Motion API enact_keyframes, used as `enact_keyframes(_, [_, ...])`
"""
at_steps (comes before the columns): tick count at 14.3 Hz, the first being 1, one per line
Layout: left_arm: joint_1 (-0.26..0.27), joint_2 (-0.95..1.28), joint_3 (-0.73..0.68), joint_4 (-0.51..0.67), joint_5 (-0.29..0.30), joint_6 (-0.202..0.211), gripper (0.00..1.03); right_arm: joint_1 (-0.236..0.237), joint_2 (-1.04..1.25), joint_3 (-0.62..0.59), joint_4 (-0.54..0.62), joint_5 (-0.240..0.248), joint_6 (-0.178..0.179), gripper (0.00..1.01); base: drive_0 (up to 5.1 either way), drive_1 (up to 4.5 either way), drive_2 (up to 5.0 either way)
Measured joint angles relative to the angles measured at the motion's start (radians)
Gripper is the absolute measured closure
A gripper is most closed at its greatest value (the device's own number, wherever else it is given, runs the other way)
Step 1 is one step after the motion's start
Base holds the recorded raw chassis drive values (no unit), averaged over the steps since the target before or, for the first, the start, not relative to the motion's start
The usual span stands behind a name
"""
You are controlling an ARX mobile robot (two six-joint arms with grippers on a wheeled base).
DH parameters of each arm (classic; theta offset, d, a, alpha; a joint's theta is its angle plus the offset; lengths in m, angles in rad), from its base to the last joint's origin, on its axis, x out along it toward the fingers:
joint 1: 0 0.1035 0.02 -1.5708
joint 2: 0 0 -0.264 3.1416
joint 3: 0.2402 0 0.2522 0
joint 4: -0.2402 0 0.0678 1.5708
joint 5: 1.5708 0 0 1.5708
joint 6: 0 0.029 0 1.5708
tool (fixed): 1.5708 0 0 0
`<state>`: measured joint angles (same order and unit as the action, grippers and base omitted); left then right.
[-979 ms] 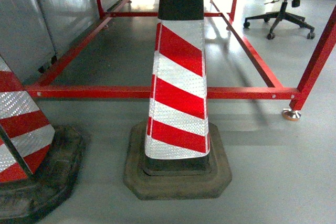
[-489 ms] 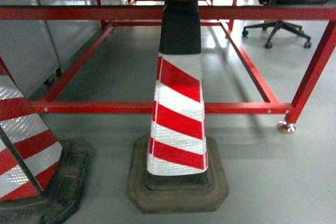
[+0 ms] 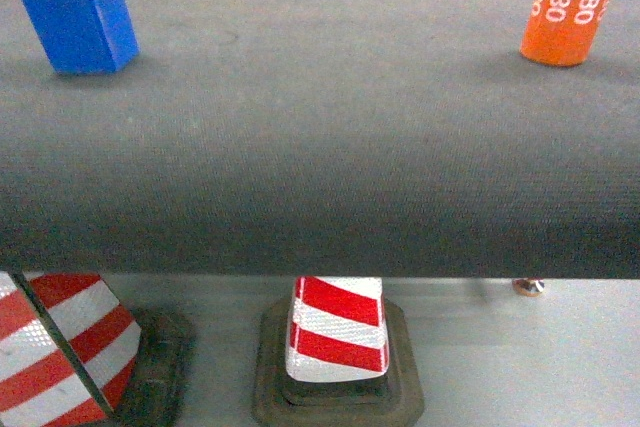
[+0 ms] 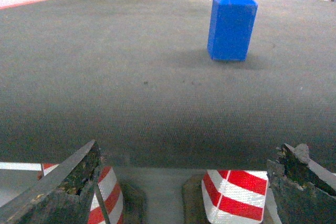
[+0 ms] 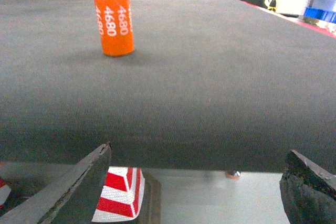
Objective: Sort blue parts and orange caps into right shelf containers
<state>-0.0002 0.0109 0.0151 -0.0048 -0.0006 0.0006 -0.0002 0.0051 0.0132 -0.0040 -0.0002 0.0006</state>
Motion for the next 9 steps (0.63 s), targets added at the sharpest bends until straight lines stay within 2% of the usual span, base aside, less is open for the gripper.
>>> enact_keyframes(9, [0.0,0.0,0.0,0.005,0.001,0.0,0.05,0.0,0.0,0.0,0.003,0.0,0.0,0.03,0.0,0.0,0.0])
